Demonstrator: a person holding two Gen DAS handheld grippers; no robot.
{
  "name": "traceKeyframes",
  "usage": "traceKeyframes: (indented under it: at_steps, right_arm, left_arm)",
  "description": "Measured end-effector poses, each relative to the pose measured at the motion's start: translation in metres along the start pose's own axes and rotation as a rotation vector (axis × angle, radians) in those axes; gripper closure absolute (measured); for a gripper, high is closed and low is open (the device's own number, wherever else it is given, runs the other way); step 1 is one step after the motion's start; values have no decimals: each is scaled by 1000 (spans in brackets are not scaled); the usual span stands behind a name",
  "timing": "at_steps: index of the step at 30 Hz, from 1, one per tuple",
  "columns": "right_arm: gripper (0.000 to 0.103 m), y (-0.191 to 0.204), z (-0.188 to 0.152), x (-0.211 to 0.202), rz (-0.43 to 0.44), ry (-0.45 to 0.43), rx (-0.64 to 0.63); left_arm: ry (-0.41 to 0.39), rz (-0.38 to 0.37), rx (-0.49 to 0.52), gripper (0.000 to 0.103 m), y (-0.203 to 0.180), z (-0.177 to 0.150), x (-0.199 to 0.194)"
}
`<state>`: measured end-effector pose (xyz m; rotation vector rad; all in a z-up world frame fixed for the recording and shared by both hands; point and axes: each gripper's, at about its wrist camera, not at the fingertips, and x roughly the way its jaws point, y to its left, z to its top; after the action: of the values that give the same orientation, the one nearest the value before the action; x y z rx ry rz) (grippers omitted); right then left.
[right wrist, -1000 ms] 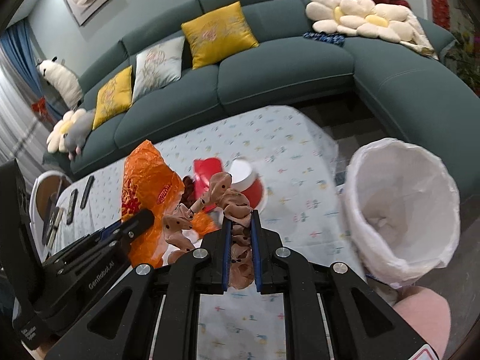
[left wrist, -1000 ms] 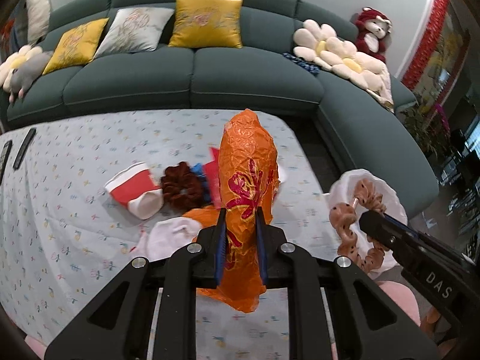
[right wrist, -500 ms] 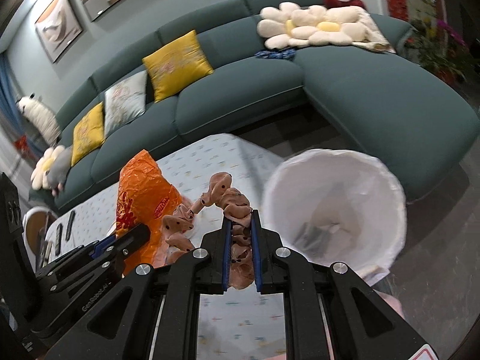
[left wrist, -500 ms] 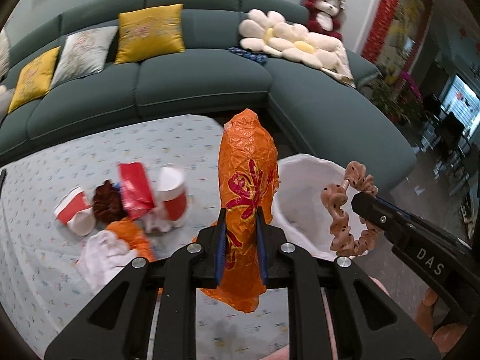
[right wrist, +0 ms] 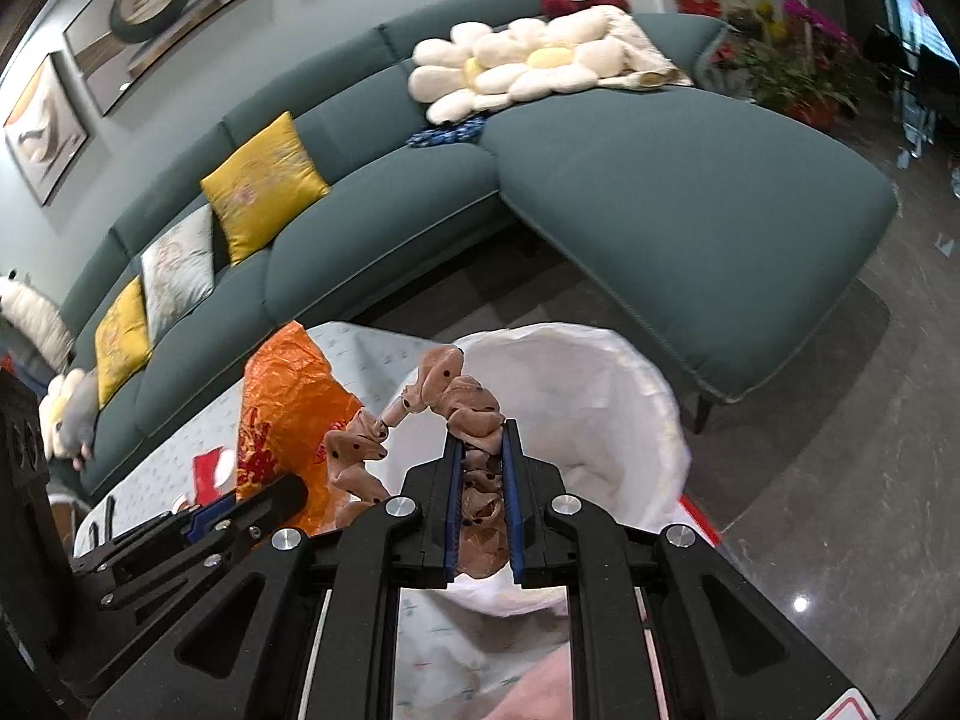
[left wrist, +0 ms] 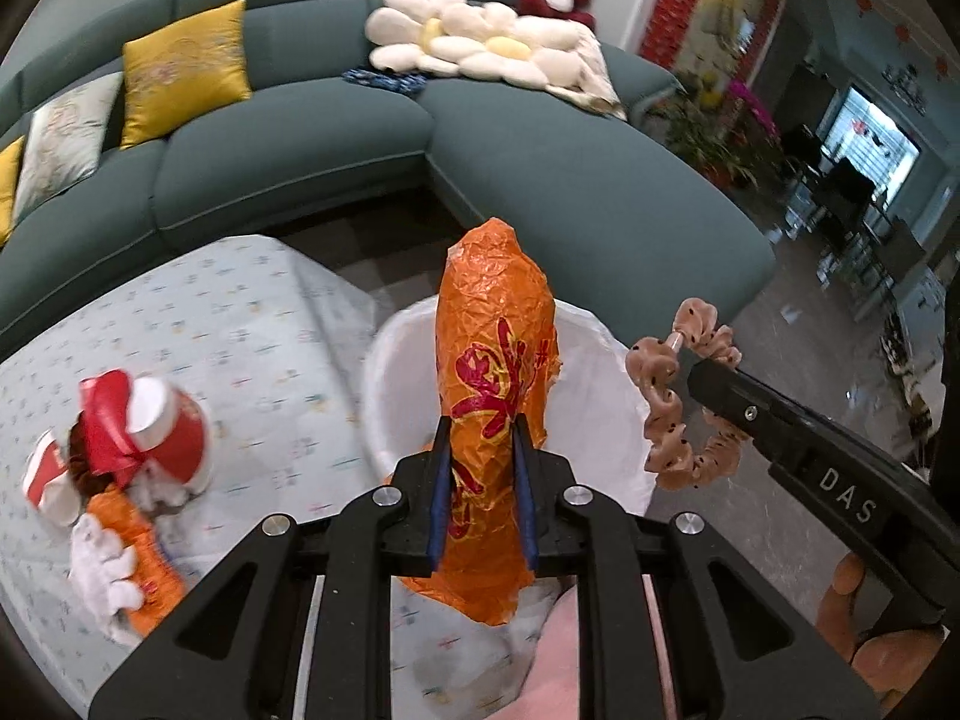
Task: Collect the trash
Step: 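Carry scrunchie and orange bag over the wastebasket and open both grippers, then withdraw both open tools from the wastebasket toward the table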
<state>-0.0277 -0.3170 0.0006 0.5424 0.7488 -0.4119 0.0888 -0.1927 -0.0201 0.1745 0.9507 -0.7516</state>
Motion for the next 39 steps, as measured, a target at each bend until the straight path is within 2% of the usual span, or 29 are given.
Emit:
traceKeyframes:
  at_steps: [2, 6, 7, 9, 11, 19, 31, 34, 36, 39]
  right_arm:
    - [91, -9, 2, 2, -11, -1, 12]
    - [91, -24, 6, 7, -29, 3, 30]
    - [91, -27, 7, 9, -32, 5, 33]
    - [91, -29, 8, 13, -37, 9, 36]
    - [91, -30, 10, 17, -40, 12, 35]
    - [90, -21, 21, 27, -42, 8, 9]
    - [84, 1, 22, 45, -32, 46, -33]
    - [75, 9, 22, 46, -33, 47, -46]
    - [61, 14, 23, 45, -33, 40, -56]
    - [55, 25, 24, 42, -48, 23, -85]
  left_arm:
    - [16, -13, 6, 81, -8, 3, 9]
    - [25, -10, 9, 69, -17, 9, 23]
    - [23, -10, 7, 66, -18, 10, 24]
    - [14, -4, 2, 50, -20, 13, 25]
    - [3, 5, -4, 44, -20, 14, 26]
    - [-9, 36, -40, 44, -6, 18, 24]
    - [-25, 100, -101, 44, 29, 3, 12]
    - [-34, 119, -124, 38, 40, 1, 7]
    - [-52, 140, -147, 34, 48, -2, 2]
    - [-56, 157, -173, 34, 62, -5, -4]
